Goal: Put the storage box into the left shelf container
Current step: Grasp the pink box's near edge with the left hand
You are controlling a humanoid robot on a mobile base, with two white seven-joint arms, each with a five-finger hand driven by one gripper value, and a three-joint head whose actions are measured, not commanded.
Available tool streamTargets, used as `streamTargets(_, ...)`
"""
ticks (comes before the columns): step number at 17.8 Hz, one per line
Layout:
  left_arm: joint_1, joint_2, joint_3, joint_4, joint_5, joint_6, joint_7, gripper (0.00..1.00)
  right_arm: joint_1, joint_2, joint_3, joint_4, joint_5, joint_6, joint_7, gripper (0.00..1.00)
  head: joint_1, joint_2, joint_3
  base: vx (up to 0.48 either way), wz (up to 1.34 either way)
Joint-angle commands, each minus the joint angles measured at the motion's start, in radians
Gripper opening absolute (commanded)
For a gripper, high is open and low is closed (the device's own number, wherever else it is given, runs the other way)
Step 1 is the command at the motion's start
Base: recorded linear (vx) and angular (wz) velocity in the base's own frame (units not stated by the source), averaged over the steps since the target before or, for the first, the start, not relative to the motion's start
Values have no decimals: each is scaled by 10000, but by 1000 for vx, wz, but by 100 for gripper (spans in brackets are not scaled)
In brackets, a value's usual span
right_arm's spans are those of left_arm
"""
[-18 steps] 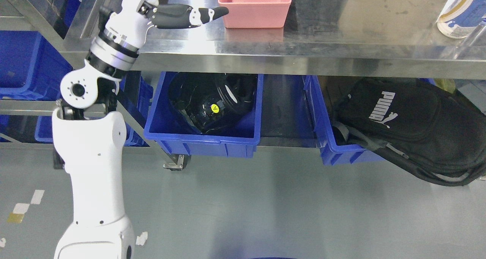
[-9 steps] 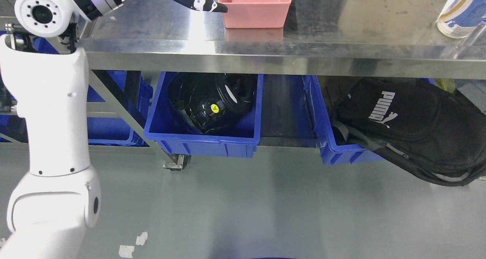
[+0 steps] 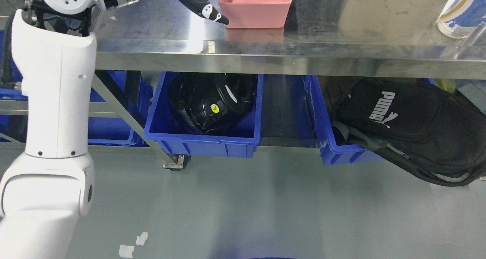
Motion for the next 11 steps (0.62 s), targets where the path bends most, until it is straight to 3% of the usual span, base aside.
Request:
streamTargets(1,-976,-951,-1270,2588,-730,167,-75,95,-46,-174,1,-175,-215,3,-57,100,0,0,0,0,0)
streamTargets(11,-1622,-1360,-1364,4953,-2633,152,-474,92,-30,-174,1,-175,-215,3,-57,100,0,0,0,0,0)
